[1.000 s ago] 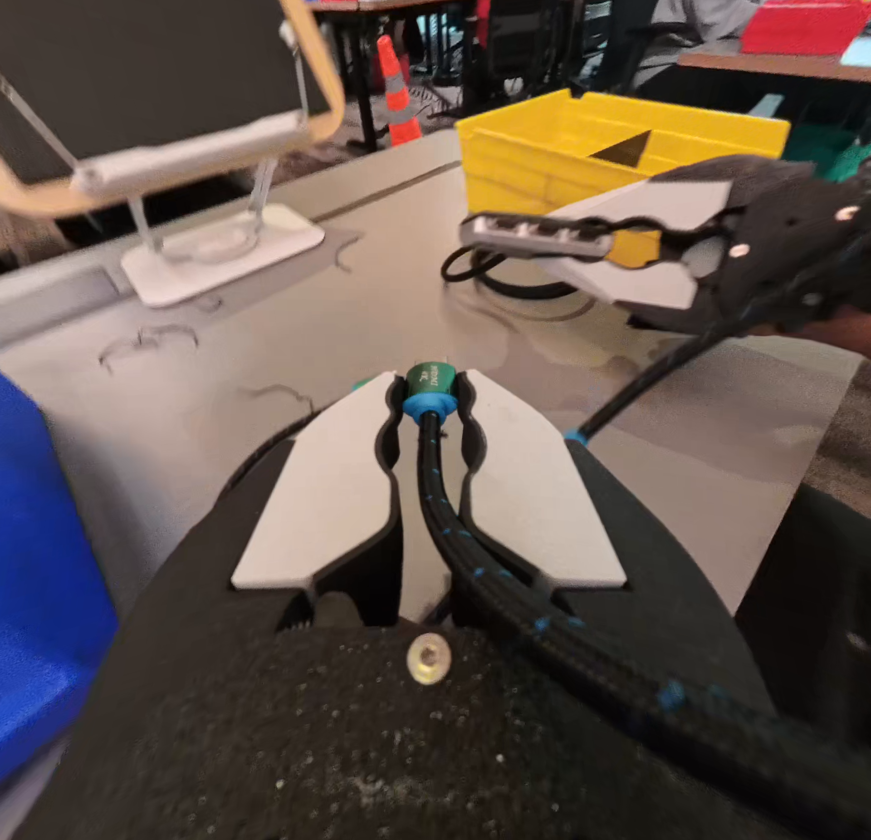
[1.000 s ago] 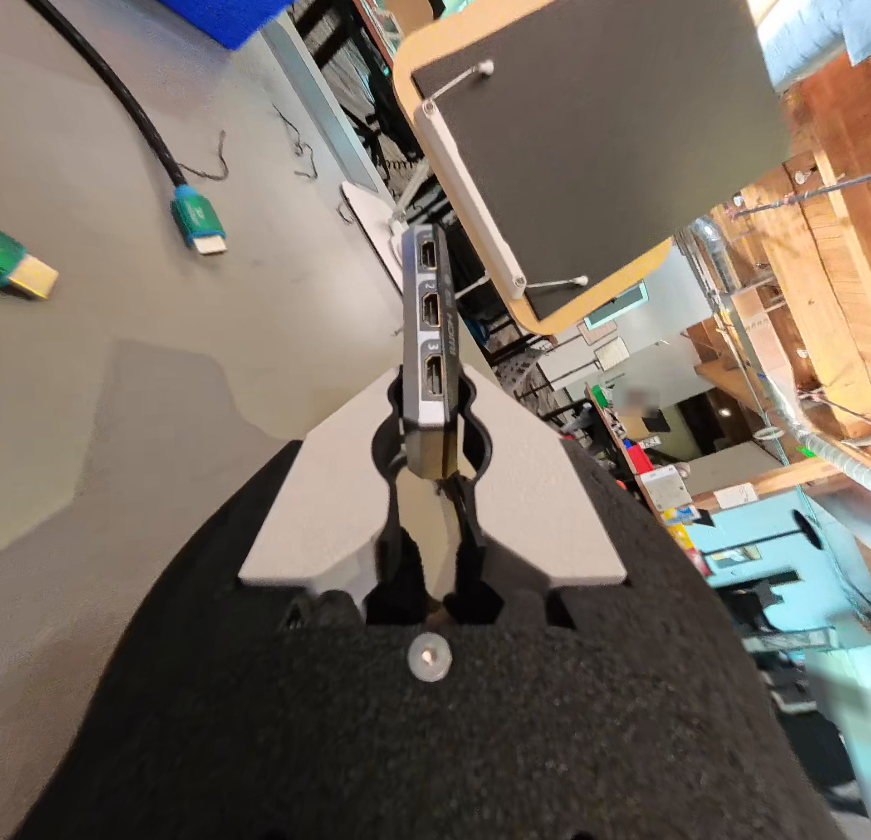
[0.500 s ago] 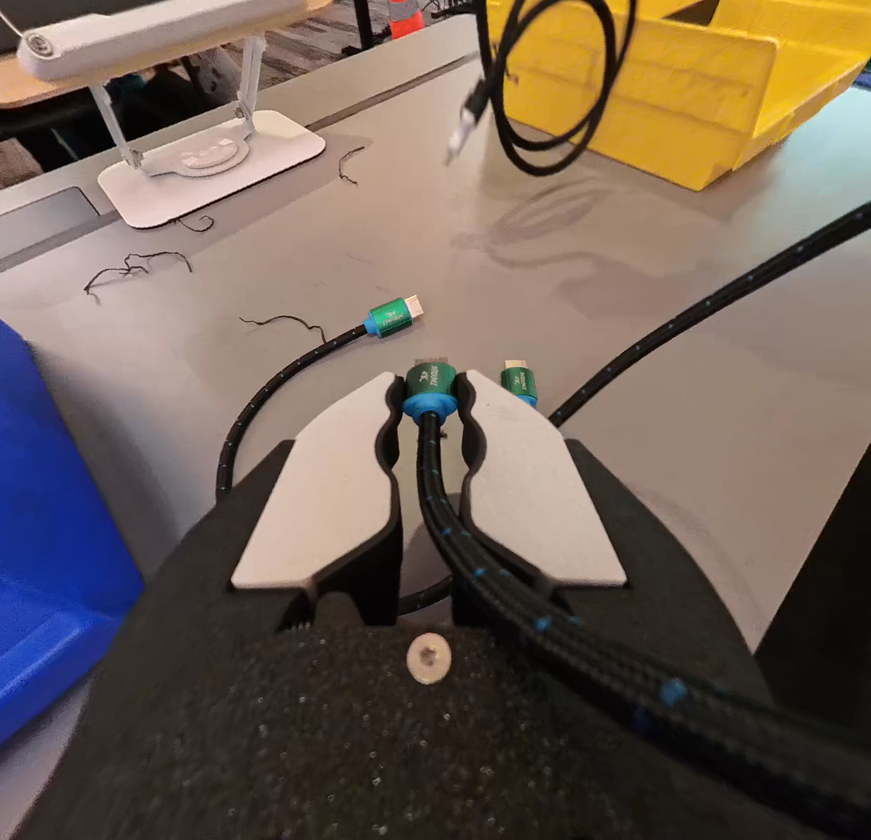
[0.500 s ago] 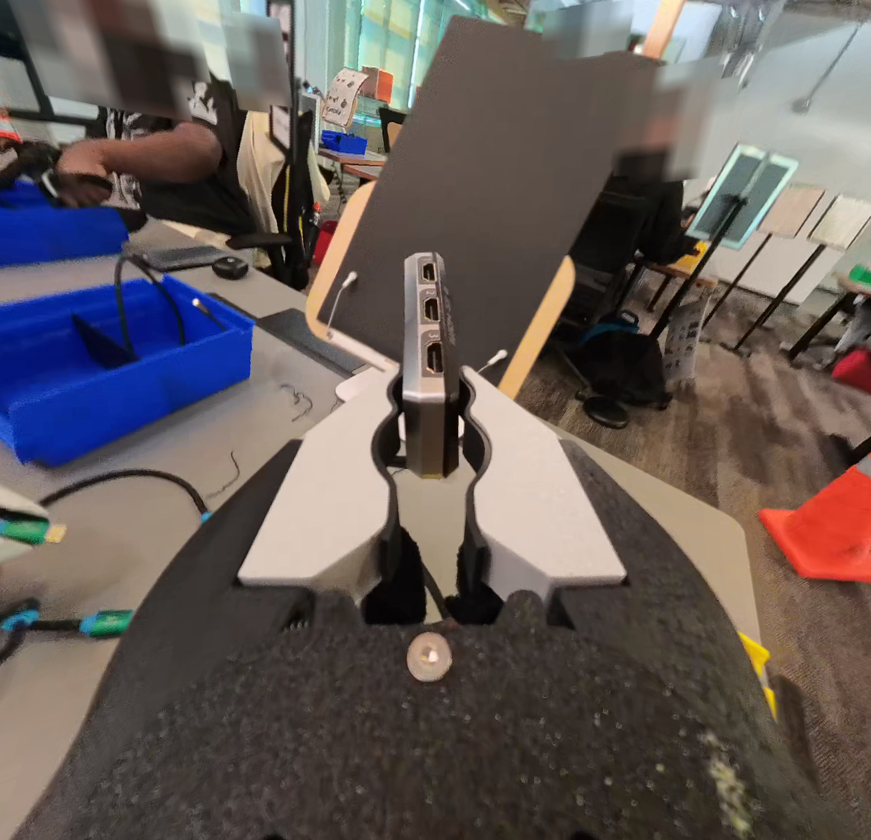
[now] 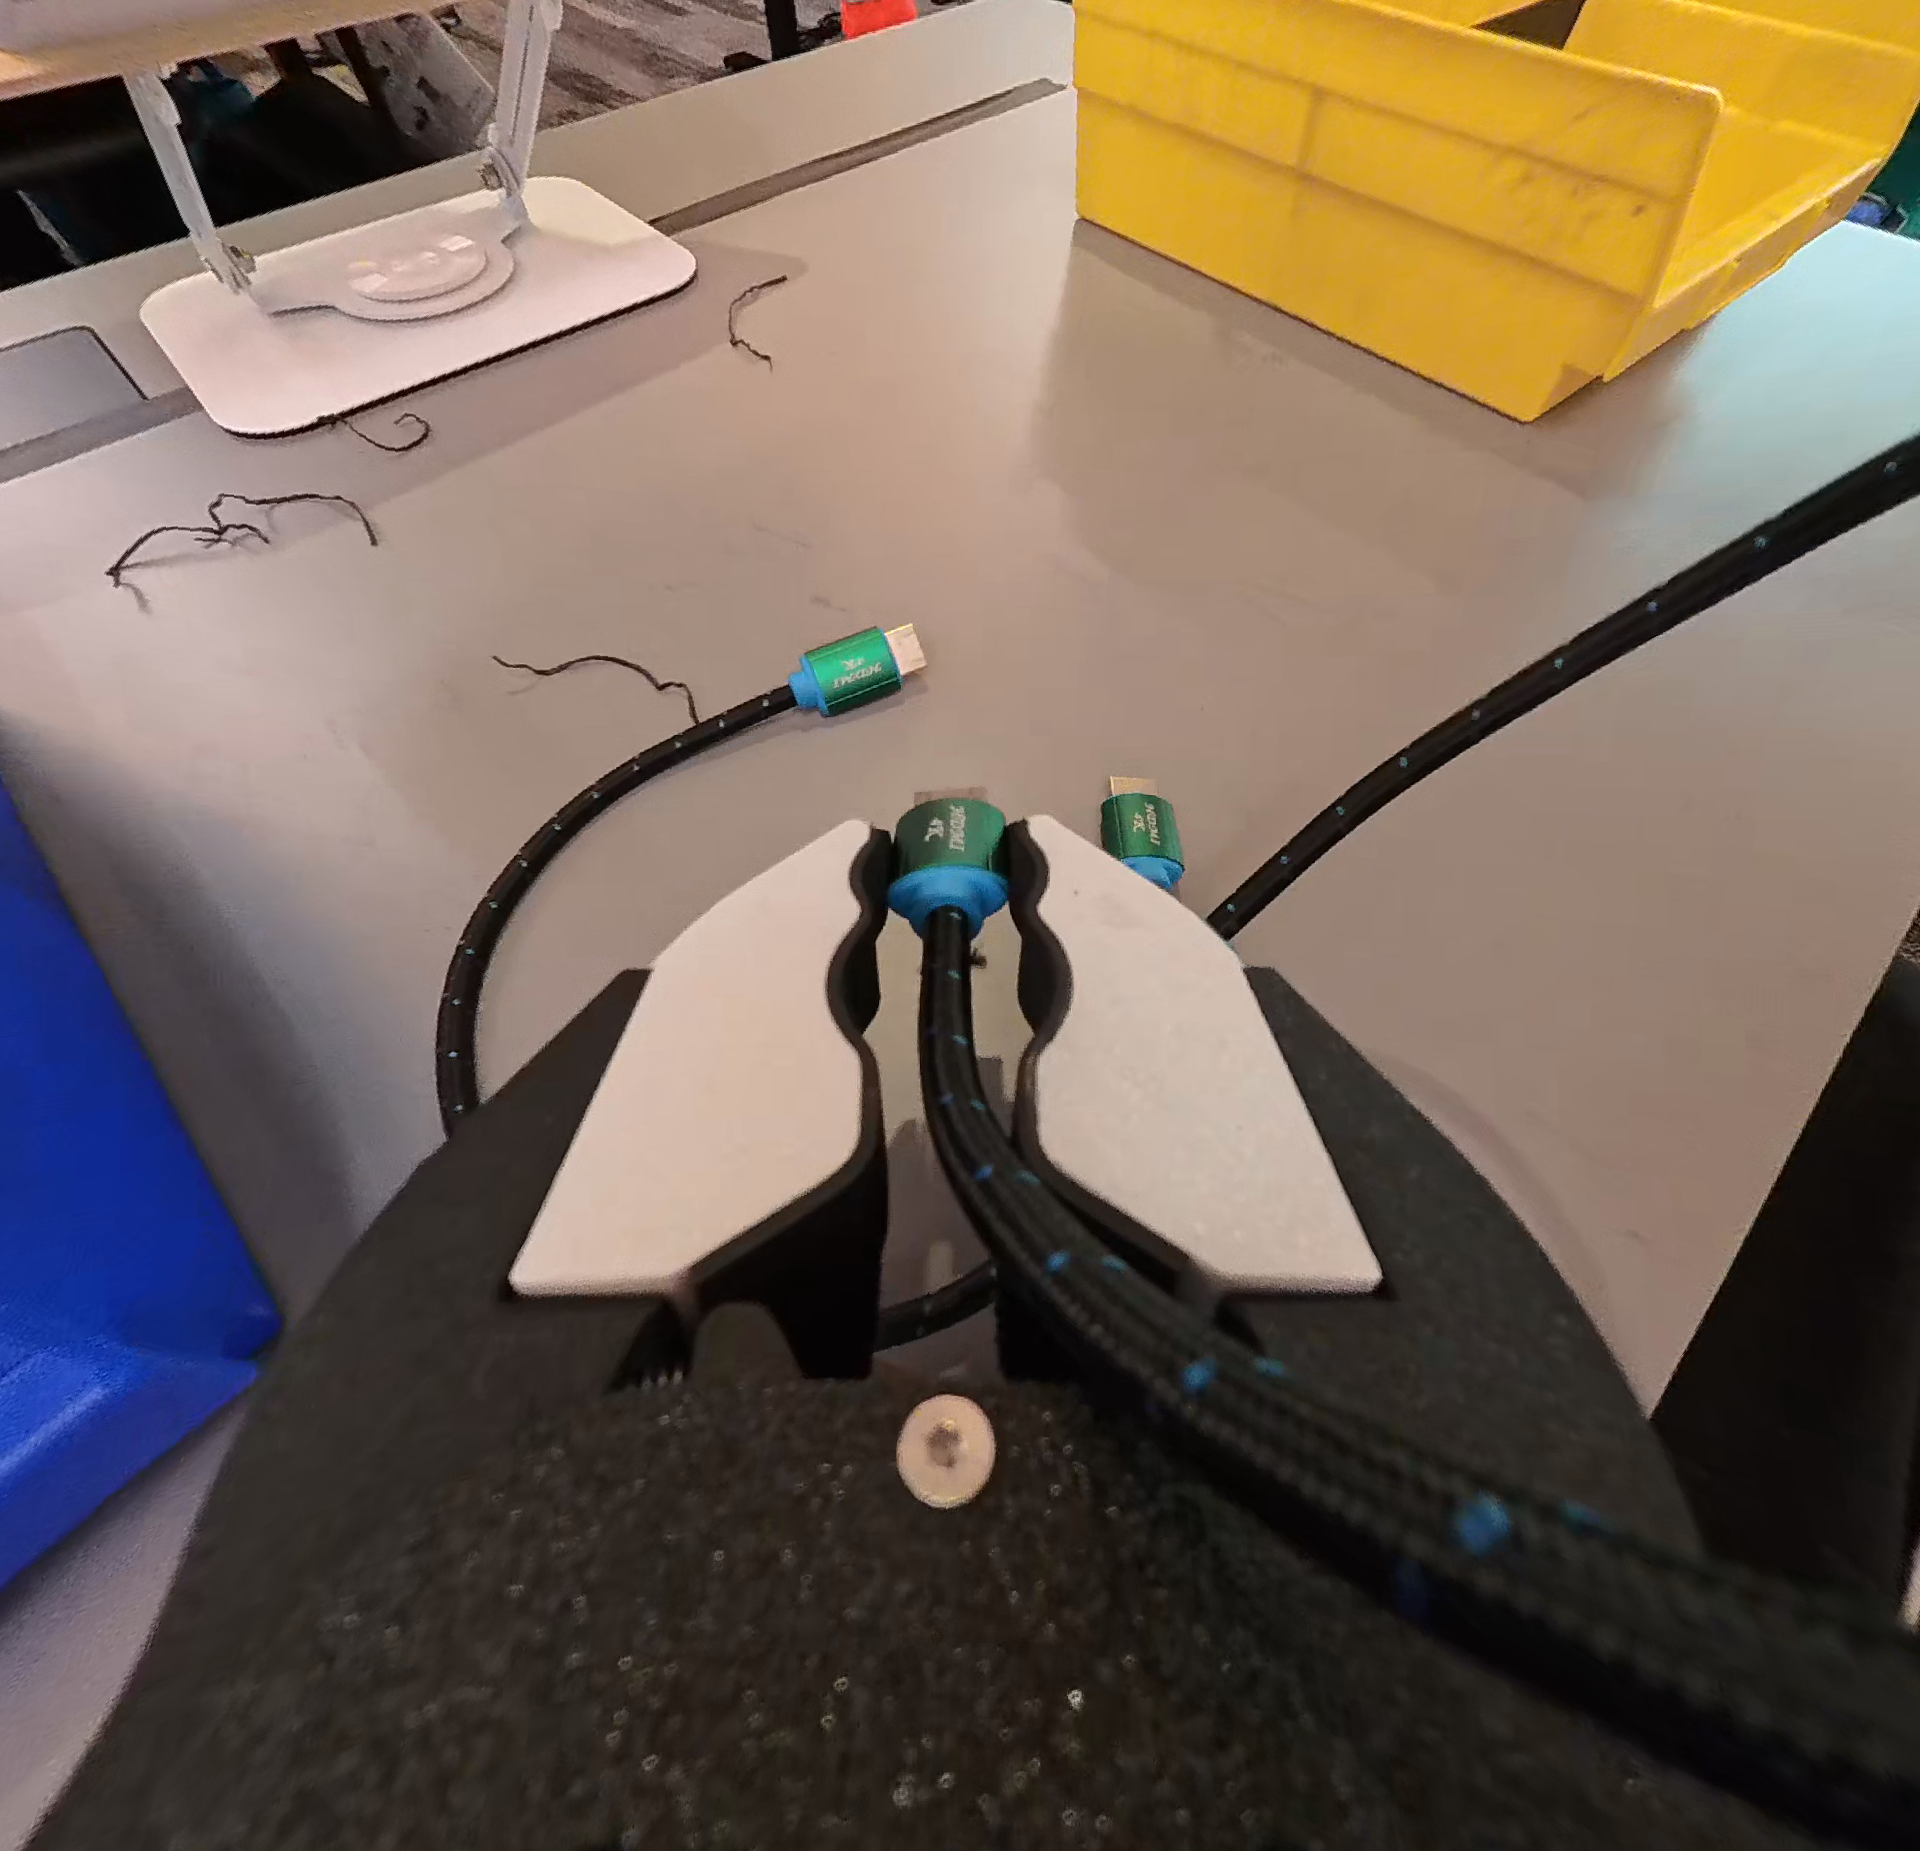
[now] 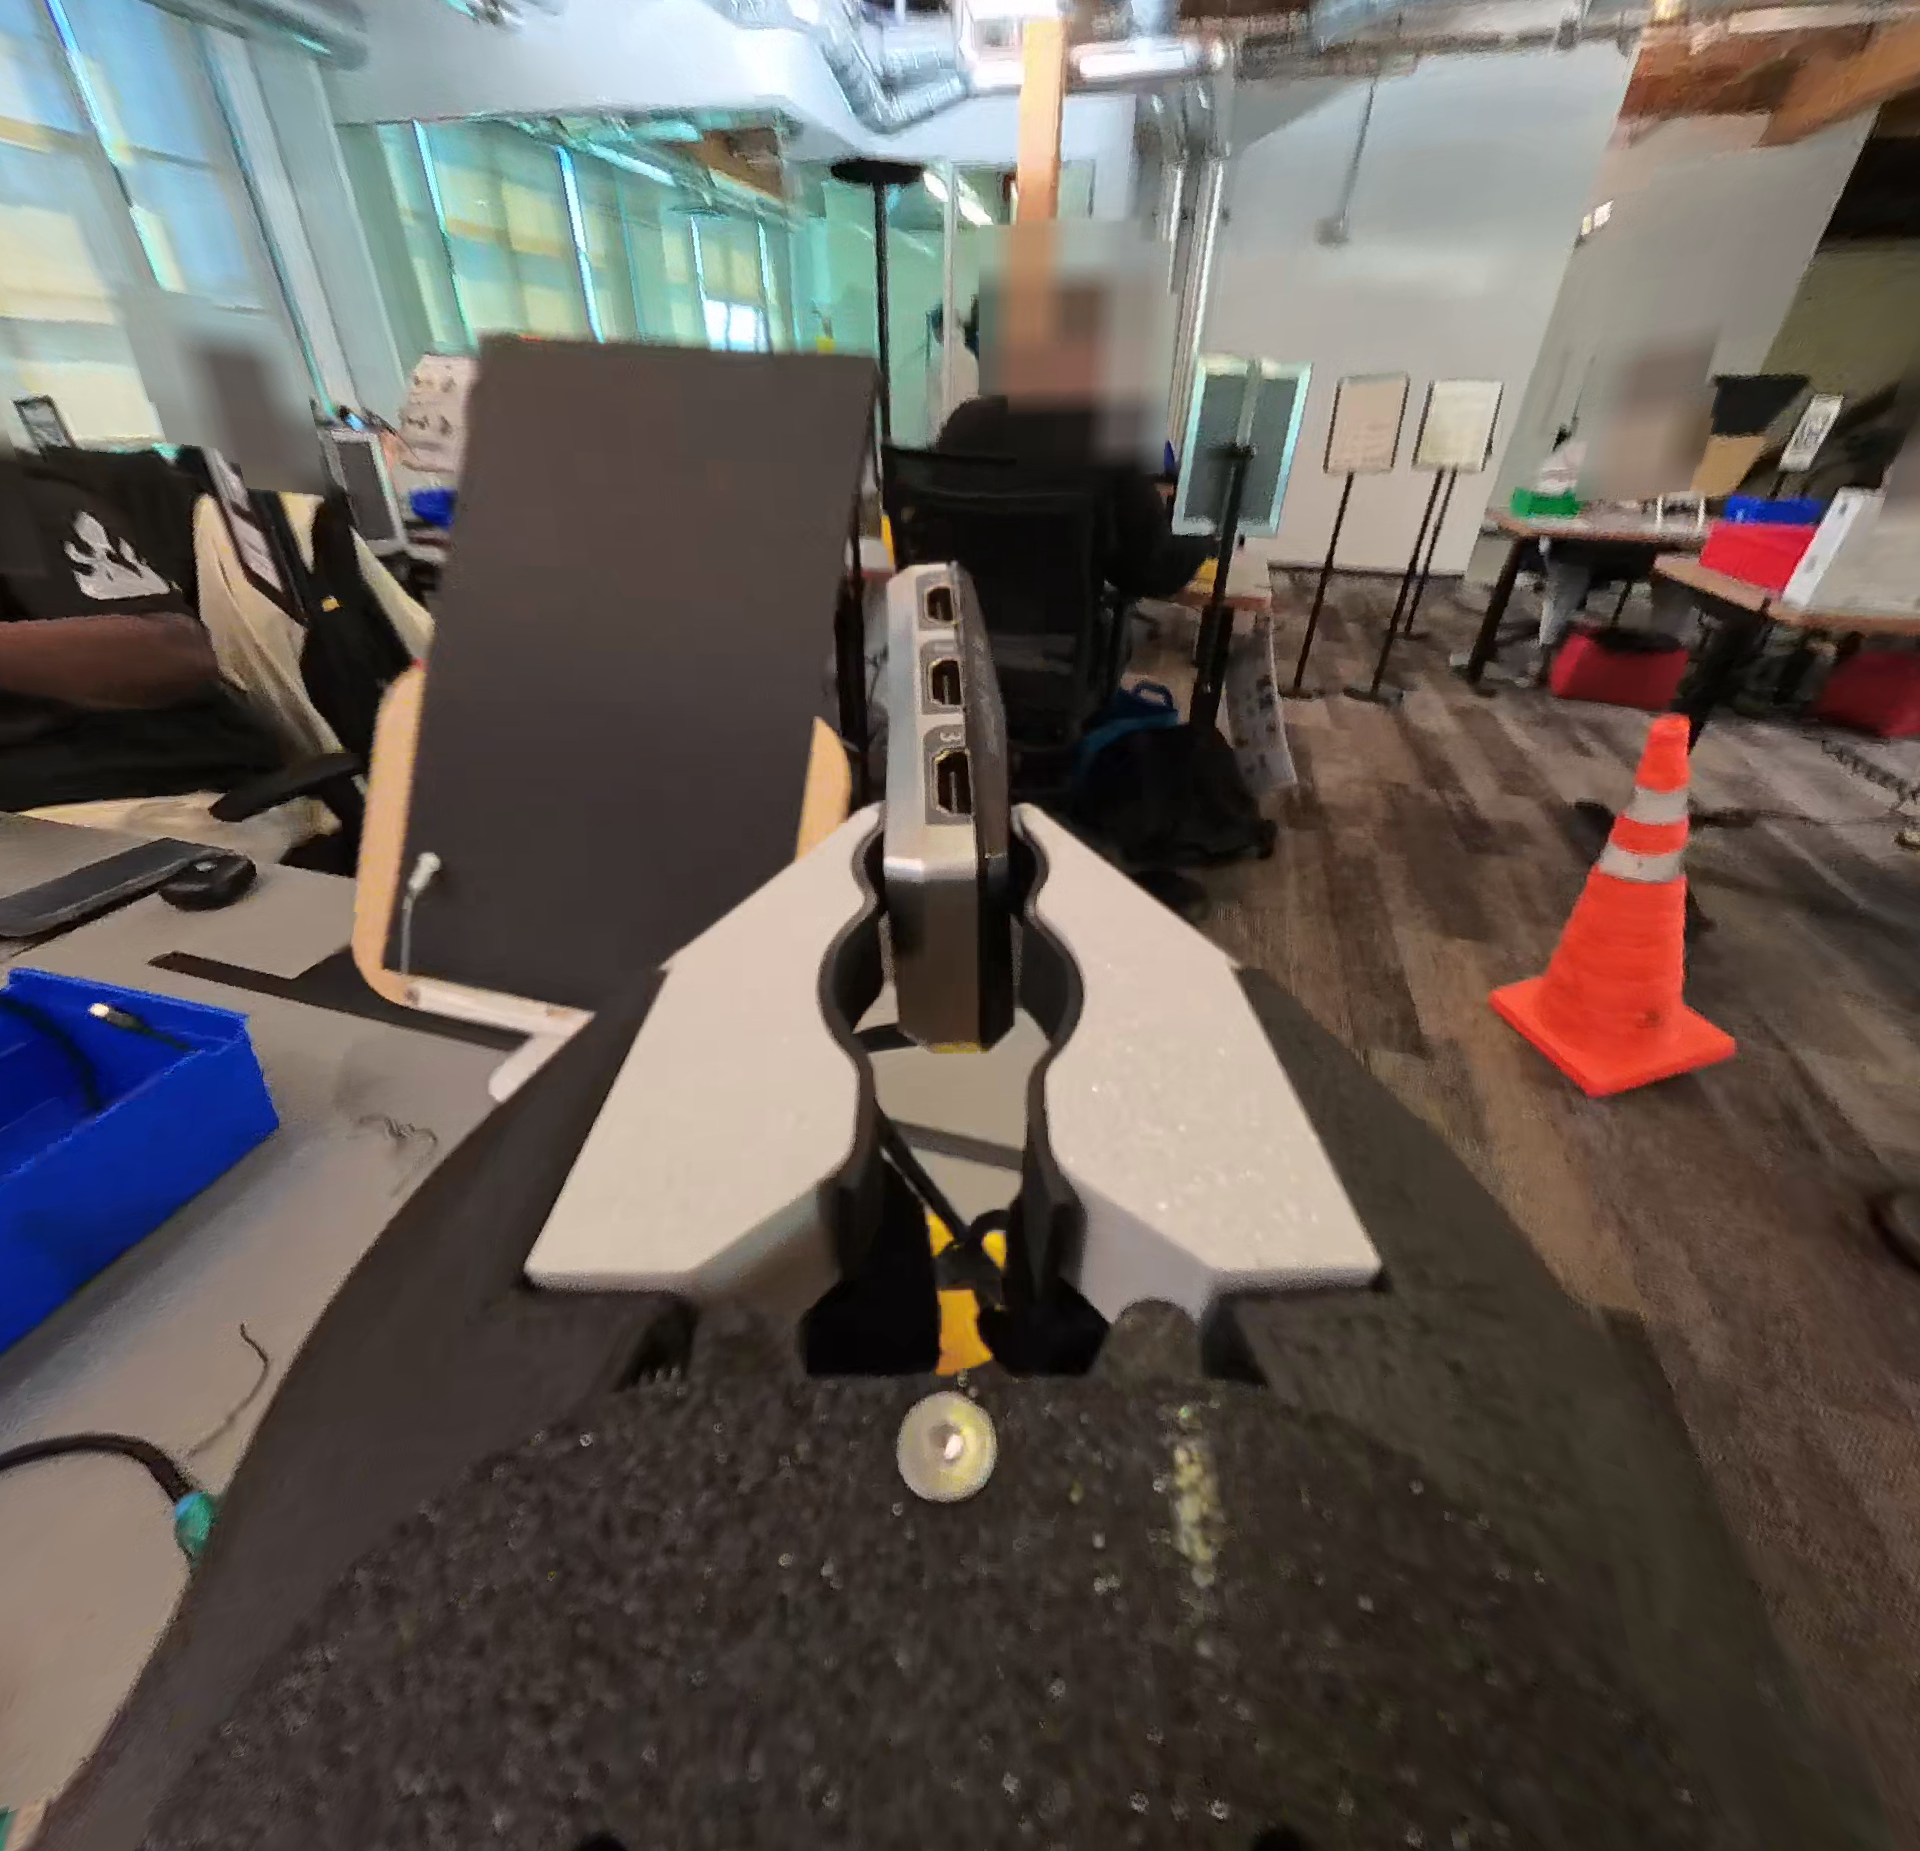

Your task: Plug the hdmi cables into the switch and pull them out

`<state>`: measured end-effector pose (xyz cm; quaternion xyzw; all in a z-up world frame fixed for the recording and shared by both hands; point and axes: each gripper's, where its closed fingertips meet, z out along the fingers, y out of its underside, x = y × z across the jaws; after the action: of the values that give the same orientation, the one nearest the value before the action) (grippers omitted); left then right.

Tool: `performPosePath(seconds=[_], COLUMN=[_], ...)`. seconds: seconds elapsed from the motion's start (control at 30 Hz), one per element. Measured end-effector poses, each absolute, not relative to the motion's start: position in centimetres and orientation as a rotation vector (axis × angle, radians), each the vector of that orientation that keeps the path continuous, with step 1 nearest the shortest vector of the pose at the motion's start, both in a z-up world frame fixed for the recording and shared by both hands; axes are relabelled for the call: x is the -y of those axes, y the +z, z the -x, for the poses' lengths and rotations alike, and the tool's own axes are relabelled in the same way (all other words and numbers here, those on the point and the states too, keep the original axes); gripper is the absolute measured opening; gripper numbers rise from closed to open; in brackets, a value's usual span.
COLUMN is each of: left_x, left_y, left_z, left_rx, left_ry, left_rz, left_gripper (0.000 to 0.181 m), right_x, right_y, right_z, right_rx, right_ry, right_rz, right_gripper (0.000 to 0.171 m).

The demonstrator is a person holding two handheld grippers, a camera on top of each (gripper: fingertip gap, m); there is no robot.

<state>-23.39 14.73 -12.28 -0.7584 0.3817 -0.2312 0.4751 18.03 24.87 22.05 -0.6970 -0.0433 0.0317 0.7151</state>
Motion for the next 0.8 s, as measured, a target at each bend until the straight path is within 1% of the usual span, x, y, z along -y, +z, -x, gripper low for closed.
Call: performPosePath(seconds=[0.1,0.23,0.33,0.43,0.57,0.67,0.8], left_x=[-14.5,-14.3,-14.3,-14.3,-14.2,-14.2,-14.2], left_y=[-12.4,-12.4,-12.5,-12.3,-12.2,-12.6,-12.8], left_z=[23.2,23.1,23.1,23.1,23.0,22.9,22.9], left_rx=[-0.949,-0.963,-0.967,-0.962,-0.972,-0.986,-0.988], left_ry=[-0.562,-0.550,-0.551,-0.557,-0.556,-0.552,-0.559], left_rz=[1.855,1.850,1.853,1.842,1.829,1.838,1.847], left_gripper=[0.021,0.022,0.022,0.021,0.022,0.022,0.021], right_x=[-26.9,-28.5,-28.7,-28.8,-28.7,-28.0,-28.1], right_y=[16.3,6.2,0.6,-4.9,-8.5,-12.2,-12.5], right_z=[-20.4,-21.5,-22.6,-24.2,-27.2,-28.0,-28.4], right_rx=[0.014,-0.122,-0.293,-0.368,-0.480,-0.488,-0.465], right_ry=[0.013,0.129,0.242,0.207,0.157,0.139,0.069], right_rz=[1.652,1.855,1.950,2.100,2.183,2.333,2.380], right_gripper=[0.019,0.019,0.019,0.019,0.021,0.024,0.026])
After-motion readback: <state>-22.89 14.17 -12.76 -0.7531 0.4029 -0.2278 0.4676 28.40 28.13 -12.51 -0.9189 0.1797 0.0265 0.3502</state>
